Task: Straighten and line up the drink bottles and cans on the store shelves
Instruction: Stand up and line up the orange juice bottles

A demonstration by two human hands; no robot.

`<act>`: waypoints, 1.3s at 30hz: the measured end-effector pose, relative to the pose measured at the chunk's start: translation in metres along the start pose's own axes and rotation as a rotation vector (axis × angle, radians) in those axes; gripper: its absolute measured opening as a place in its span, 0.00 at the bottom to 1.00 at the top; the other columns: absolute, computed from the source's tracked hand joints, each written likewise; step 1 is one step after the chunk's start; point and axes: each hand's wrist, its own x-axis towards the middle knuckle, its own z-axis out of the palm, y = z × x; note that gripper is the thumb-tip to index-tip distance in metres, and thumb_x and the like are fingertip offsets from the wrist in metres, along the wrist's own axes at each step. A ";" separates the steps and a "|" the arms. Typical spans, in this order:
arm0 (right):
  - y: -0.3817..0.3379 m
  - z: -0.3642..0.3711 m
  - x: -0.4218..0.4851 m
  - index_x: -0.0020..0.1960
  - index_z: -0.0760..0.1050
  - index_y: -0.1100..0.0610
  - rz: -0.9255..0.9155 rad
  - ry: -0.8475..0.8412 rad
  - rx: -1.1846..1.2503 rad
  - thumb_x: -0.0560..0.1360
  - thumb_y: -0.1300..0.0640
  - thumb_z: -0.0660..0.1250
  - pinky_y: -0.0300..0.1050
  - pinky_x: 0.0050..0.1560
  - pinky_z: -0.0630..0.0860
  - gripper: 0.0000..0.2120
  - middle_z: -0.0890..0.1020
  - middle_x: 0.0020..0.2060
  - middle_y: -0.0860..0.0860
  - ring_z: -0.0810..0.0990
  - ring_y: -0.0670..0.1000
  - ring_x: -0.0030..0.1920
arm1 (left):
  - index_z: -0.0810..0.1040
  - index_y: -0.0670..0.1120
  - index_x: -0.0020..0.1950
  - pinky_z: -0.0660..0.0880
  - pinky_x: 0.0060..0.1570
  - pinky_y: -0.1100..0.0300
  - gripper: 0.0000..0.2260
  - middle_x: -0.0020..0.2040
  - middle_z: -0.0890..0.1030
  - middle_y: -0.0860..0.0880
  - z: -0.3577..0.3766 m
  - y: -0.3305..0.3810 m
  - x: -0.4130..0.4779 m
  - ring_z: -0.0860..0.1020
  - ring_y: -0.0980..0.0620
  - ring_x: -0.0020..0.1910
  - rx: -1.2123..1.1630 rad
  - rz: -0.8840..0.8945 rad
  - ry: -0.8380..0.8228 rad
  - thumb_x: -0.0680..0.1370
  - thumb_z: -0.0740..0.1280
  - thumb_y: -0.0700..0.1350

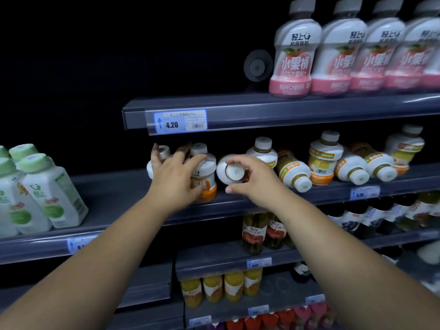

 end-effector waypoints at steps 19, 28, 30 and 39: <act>-0.030 -0.005 0.041 0.74 0.63 0.48 0.011 -0.067 -0.513 0.77 0.51 0.69 0.48 0.60 0.70 0.28 0.71 0.67 0.57 0.73 0.59 0.65 | 0.68 0.55 0.71 0.46 0.70 0.29 0.33 0.54 0.75 0.47 -0.001 0.005 0.001 0.78 0.42 0.53 0.031 -0.045 0.024 0.67 0.73 0.57; -0.018 0.012 0.037 0.74 0.61 0.48 -0.083 0.023 -0.939 0.74 0.46 0.71 0.56 0.55 0.71 0.33 0.74 0.62 0.60 0.77 0.64 0.56 | 0.78 0.55 0.61 0.45 0.69 0.32 0.19 0.50 0.75 0.44 0.003 0.013 0.007 0.79 0.40 0.43 0.108 -0.062 0.002 0.71 0.73 0.49; -0.016 0.011 0.037 0.72 0.65 0.48 -0.106 0.044 -0.948 0.74 0.45 0.70 0.56 0.53 0.72 0.29 0.76 0.59 0.60 0.77 0.64 0.54 | 0.80 0.54 0.59 0.55 0.65 0.35 0.17 0.46 0.75 0.43 0.000 0.014 0.009 0.78 0.40 0.40 0.106 -0.053 0.000 0.71 0.73 0.45; -0.009 -0.003 0.031 0.74 0.62 0.47 -0.162 0.023 -0.759 0.71 0.46 0.74 0.55 0.57 0.73 0.36 0.72 0.65 0.56 0.75 0.62 0.60 | 0.80 0.52 0.60 0.64 0.54 0.43 0.20 0.50 0.75 0.43 0.005 0.016 -0.001 0.77 0.39 0.46 0.056 -0.030 0.081 0.69 0.75 0.43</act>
